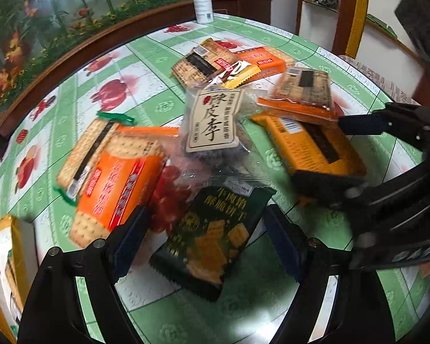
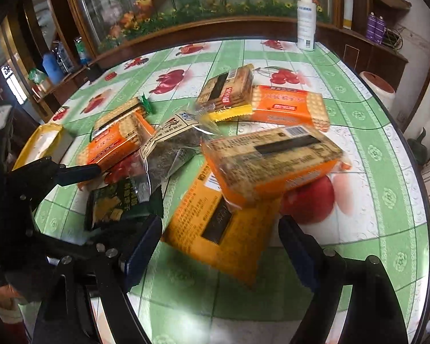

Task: Organize snacks
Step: 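Move both tools back toward the remaining snack pile, then grasp the green beef cracker pack with left tool while right tool grasps the orange pack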

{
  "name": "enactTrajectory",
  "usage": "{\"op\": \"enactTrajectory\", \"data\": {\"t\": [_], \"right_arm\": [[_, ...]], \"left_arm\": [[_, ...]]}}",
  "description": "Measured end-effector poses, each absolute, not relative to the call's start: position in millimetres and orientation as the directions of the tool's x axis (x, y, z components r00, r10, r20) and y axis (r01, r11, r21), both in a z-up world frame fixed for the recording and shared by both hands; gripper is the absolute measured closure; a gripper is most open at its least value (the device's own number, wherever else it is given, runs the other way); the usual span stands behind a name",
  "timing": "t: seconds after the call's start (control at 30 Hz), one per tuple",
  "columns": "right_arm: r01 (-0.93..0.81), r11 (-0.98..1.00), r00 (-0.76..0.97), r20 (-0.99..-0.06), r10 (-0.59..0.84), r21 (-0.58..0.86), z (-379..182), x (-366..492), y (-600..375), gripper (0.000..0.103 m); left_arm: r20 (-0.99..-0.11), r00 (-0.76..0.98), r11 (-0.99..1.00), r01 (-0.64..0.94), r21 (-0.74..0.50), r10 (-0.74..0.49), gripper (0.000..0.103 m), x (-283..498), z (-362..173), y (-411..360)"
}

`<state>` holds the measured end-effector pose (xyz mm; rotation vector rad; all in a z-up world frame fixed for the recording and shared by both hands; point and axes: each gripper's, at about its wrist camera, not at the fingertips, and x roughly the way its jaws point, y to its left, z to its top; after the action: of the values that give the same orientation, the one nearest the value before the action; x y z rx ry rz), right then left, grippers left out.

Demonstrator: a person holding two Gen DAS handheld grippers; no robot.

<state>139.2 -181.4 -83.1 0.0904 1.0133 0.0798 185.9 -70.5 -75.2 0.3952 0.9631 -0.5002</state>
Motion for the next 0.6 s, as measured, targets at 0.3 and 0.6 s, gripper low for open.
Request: {"op": "enactTrajectory", "data": {"t": [0.3, 0.6], "right_arm": [[-0.037, 0.997, 0.505, -0.859, 0.080, 0.071, -92, 158, -176, 0.021], [-0.075, 0.995, 0.514, -0.853, 0.090, 0.060, -90, 145, -188, 0.022]], "left_arm": [[-0.861, 0.445, 0.851, 0.524, 0.026, -0.247, 0.022, 188, -78, -59], [-0.863, 0.435, 0.847, 0.531, 0.015, -0.257, 0.060, 169, -72, -57]]}}
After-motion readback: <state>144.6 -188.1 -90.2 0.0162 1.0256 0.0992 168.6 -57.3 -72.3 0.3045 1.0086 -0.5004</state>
